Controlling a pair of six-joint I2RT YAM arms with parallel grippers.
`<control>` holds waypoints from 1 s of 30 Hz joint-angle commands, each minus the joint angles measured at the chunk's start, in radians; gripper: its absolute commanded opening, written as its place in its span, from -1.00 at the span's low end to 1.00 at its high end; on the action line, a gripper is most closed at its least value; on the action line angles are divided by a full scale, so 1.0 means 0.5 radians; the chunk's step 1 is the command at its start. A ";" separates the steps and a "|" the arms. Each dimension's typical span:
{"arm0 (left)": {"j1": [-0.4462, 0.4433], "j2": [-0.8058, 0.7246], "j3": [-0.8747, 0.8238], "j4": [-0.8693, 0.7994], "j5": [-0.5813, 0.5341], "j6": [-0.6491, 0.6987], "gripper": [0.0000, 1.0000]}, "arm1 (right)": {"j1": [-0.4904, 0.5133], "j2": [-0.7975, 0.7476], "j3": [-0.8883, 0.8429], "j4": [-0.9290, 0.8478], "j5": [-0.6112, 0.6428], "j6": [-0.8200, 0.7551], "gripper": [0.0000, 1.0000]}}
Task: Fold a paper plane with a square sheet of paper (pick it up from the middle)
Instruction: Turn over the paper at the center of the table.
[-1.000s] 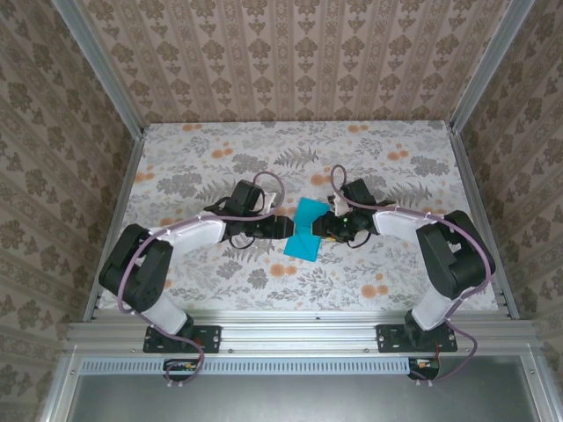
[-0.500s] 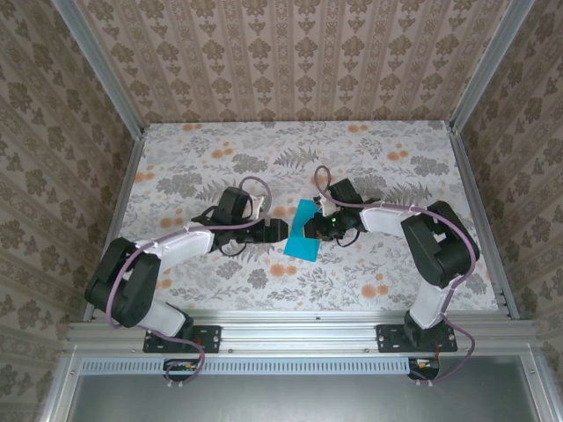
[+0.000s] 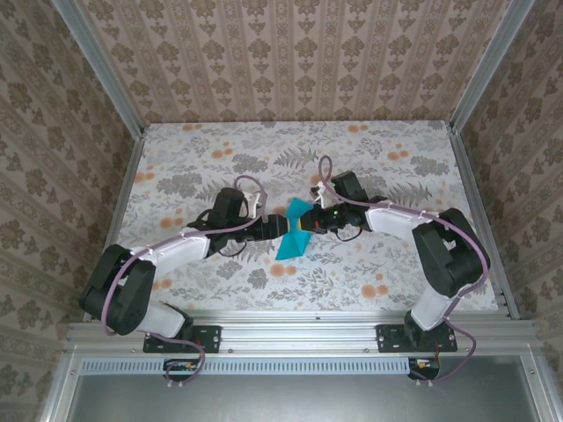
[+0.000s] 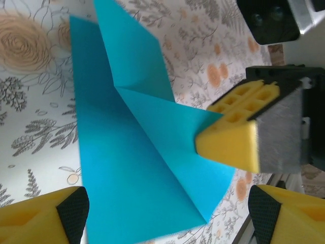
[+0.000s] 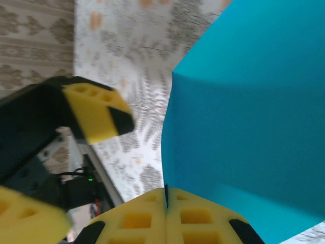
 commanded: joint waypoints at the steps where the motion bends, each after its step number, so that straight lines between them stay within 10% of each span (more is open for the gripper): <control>1: 0.012 -0.060 -0.028 0.193 0.056 -0.133 0.68 | -0.015 -0.093 0.006 0.154 -0.193 0.121 -0.88; 30: 0.076 -0.022 -0.107 0.968 0.118 -0.816 0.25 | -0.018 -0.174 -0.125 0.784 -0.407 0.578 -0.89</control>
